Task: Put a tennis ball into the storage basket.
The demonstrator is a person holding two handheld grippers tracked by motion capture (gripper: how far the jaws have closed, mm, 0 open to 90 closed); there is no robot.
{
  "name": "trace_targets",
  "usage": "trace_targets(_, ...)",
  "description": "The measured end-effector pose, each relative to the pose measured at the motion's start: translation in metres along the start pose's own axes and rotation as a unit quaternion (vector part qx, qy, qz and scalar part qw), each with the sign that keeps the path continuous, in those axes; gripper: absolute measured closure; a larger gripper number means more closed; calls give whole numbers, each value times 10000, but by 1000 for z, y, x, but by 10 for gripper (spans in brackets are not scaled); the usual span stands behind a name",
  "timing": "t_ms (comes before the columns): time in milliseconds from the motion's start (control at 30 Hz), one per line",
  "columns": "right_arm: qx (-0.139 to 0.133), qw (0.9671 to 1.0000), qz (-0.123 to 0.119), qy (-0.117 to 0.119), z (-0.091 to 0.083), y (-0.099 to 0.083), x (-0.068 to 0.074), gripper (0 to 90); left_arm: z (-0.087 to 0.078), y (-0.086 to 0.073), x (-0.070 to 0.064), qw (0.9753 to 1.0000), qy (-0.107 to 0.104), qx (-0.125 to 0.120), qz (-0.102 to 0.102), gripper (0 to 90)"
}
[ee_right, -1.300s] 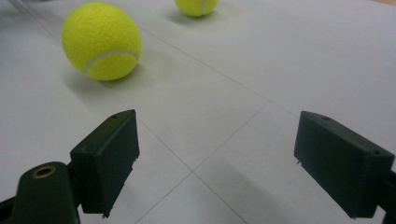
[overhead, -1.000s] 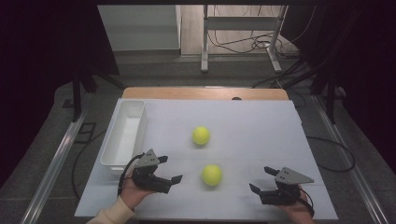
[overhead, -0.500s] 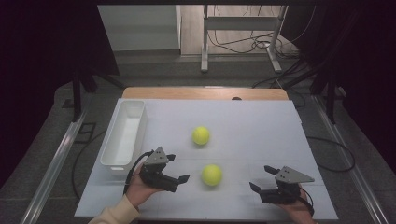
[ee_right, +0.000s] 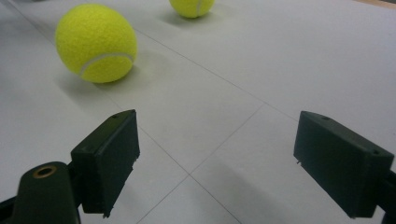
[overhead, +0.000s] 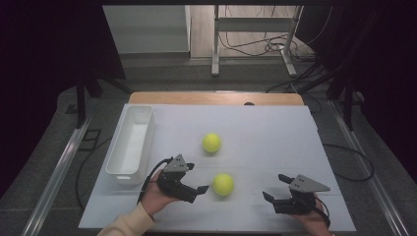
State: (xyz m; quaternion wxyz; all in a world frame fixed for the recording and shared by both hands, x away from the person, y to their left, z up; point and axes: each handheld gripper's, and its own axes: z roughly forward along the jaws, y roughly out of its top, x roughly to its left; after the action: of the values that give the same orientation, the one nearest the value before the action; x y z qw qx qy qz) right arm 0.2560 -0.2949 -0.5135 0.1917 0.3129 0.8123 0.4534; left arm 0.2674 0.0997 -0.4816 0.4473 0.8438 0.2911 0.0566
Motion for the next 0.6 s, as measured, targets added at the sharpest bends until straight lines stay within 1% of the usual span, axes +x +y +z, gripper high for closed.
trace_targets(333, -60, 10000, 11, 39, 2, 2, -1, 148, 15, 7, -3, 9999, -135, 101, 11, 82)
trace_targets(600, -21, 10000, -21, 42, 4, 3, -1, 148, 25, 13, -6, 9996, -219, 158, 45, 82)
